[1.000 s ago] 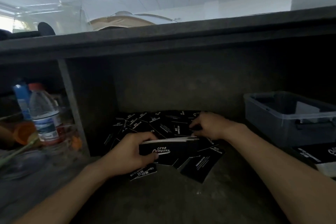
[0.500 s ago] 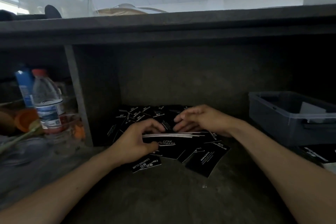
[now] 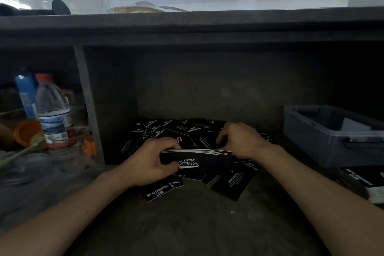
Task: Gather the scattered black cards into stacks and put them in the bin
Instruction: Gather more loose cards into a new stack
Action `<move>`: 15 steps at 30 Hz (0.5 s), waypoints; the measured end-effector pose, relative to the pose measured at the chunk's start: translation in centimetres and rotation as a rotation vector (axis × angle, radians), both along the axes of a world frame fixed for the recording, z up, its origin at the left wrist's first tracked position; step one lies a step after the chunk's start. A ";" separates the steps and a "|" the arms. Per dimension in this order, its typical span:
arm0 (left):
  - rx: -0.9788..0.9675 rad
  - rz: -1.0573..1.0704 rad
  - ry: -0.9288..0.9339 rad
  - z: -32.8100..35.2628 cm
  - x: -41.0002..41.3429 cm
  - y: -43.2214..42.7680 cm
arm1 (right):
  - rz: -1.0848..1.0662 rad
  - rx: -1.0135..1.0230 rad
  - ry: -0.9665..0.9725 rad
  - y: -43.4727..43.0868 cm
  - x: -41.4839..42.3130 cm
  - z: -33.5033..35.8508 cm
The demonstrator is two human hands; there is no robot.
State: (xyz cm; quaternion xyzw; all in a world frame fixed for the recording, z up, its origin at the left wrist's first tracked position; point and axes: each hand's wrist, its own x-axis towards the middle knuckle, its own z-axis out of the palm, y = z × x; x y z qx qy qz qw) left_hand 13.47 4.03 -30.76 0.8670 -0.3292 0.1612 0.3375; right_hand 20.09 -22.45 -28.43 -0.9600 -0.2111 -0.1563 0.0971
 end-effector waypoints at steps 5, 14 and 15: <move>-0.005 0.024 0.020 -0.2 0.2 0.0 | -0.053 0.028 0.009 0.5 -0.2 -0.5; -0.008 0.028 -0.058 -0.5 1.0 0.4 | 0.036 0.569 0.058 -2.1 -0.6 2.7; -0.025 0.049 -0.046 -0.5 1.0 0.5 | 0.103 0.615 0.140 -2.6 -0.9 3.3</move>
